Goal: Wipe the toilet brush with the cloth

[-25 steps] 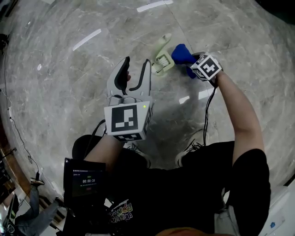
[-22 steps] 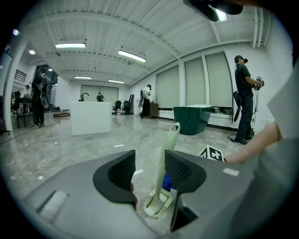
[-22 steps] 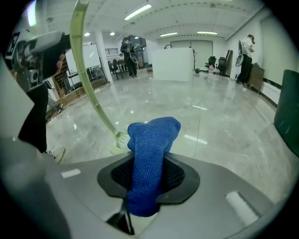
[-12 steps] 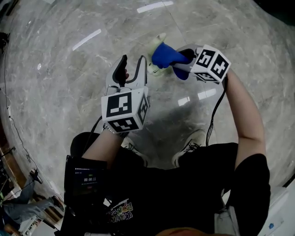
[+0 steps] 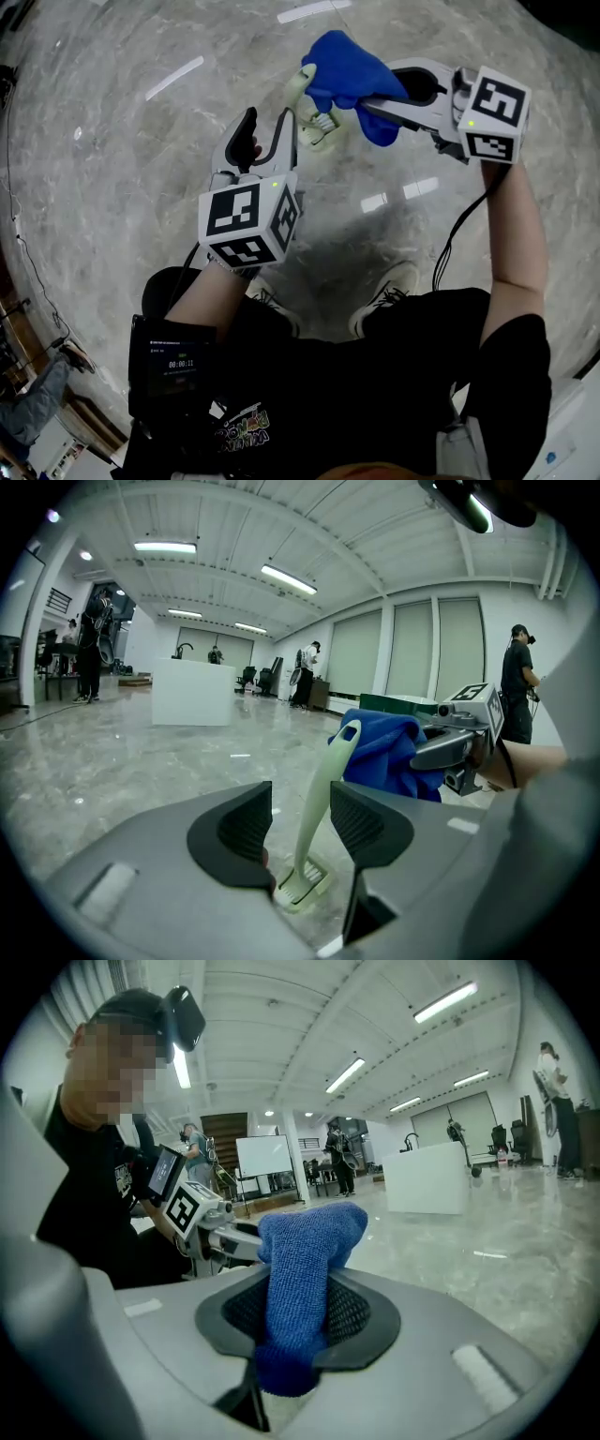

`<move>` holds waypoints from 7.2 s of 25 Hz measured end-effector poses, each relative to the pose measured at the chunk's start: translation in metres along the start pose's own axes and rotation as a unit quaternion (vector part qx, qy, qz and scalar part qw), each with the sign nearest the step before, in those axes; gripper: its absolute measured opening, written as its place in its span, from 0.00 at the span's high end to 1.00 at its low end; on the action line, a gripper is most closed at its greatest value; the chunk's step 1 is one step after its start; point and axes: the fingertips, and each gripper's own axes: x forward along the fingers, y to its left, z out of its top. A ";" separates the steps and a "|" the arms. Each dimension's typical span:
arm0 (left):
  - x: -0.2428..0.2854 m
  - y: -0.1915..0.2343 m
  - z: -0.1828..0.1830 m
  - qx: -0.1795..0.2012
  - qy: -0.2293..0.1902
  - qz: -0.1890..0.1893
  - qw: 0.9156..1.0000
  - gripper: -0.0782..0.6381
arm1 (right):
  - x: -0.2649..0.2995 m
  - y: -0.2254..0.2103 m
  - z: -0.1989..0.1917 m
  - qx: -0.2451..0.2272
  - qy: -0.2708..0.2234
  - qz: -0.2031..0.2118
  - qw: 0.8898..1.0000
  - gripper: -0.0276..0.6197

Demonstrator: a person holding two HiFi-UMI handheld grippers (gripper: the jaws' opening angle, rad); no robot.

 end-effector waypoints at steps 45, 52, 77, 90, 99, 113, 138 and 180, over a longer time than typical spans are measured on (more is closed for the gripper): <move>-0.034 0.016 0.062 0.025 -0.133 0.028 0.990 0.63 | 0.072 0.065 -0.015 0.114 -0.076 0.115 0.984 0.77; -0.044 0.015 0.071 0.028 -0.148 0.032 0.988 0.63 | 0.053 0.067 0.026 0.076 -0.123 0.107 0.984 0.77; -0.041 0.011 0.025 0.020 -0.080 0.016 0.996 0.63 | 0.046 -0.129 -0.263 0.030 0.311 -0.254 0.915 0.77; -0.030 0.022 0.019 0.003 -0.073 0.011 0.997 0.63 | 0.111 -0.152 -0.211 -0.041 0.247 -0.249 0.936 0.77; -0.025 0.010 0.023 0.003 -0.063 -0.005 0.998 0.63 | 0.013 -0.109 -0.316 0.067 0.395 -0.152 0.903 0.77; -0.020 0.012 0.021 0.008 -0.049 0.003 0.999 0.63 | 0.146 0.023 -0.299 0.102 0.348 0.064 0.930 0.77; -0.021 0.016 0.019 0.003 -0.054 0.006 0.999 0.63 | -0.013 -0.168 -0.276 0.132 0.237 -0.334 0.903 0.77; -0.108 -0.017 0.001 0.048 0.006 0.002 0.999 0.65 | -0.037 -0.012 -0.160 0.219 0.097 -0.444 0.863 0.95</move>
